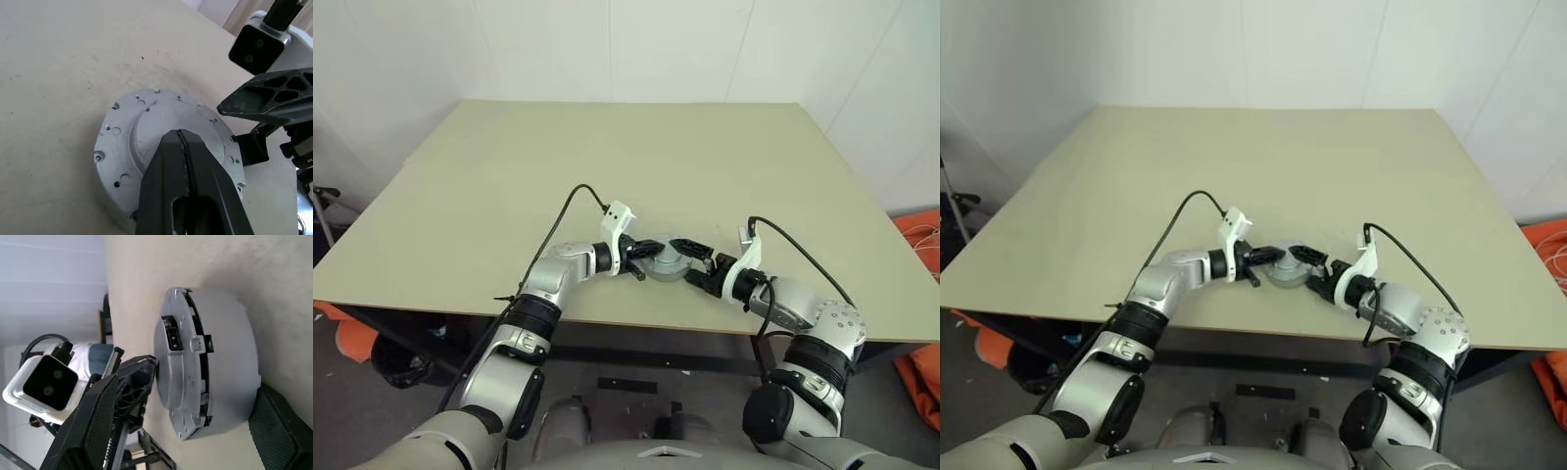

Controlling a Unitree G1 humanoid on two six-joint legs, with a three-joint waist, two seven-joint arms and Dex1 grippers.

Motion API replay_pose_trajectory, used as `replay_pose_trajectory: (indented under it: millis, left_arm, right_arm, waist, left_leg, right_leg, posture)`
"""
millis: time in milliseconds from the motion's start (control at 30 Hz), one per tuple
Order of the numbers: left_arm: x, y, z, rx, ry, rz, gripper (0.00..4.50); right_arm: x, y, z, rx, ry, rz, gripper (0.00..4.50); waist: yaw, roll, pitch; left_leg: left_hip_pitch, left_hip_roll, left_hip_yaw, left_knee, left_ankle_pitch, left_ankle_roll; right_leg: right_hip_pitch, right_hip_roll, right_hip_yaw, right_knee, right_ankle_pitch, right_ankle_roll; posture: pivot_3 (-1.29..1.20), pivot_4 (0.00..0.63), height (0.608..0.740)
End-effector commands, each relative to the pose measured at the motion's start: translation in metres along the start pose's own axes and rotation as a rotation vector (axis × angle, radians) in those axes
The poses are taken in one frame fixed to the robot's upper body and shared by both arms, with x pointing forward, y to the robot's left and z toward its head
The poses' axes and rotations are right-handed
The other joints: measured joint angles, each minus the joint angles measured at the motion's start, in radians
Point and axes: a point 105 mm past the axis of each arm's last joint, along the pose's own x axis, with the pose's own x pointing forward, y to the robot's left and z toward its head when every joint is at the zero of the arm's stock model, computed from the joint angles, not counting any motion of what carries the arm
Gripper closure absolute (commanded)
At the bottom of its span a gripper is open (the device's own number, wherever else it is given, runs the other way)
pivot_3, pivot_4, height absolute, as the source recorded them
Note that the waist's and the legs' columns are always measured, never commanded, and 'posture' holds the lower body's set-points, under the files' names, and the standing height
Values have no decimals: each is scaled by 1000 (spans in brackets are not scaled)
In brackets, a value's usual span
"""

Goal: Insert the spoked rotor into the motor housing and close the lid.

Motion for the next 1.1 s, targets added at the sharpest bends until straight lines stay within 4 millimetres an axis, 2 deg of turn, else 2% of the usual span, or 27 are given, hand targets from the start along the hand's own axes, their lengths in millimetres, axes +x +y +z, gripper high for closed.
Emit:
replay_pose_trajectory:
  millis: [33,267,533,567,1100]
  left_arm:
    - [1,-2,-6,-9,28,-3,4500]
    - [2,-2,-7,-9,28,-3,4500]
    - [2,-2,-7,-7,29,-6,4500]
    - [2,-2,-7,-6,29,-6,4500]
    - [1,-2,-8,-8,31,-8,4500]
  right_arm:
    - [5,34,4,-43,-13,124,26]
    - [6,35,5,-49,-23,103,26]
    - [3,33,4,-56,-18,80,2413]
    - [2,33,4,-56,-16,80,2555]
    - [-6,37,-9,-38,39,109,2555]
  waist:
    - [0,0,0]
    - [0,0,0]
    - [2,0,0]
    - [2,0,0]
    - [3,0,0]
  left_leg:
    - [0,0,0,0,0,0]
    - [-1,0,0,-2,0,0]
    - [-2,-1,0,-2,0,0]
    - [-2,-1,0,-2,0,0]
    - [-2,-1,0,-2,0,1]
  right_leg:
    - [0,0,0,0,0,0]
    - [-2,0,0,0,0,-3]
    - [-2,0,0,0,2,0]
    - [-2,0,0,0,2,0]
    - [-2,0,0,0,1,1]
  posture:
    - [0,0,740]
    - [0,0,740]
    - [0,0,740]
    - [0,0,740]
    - [0,0,740]
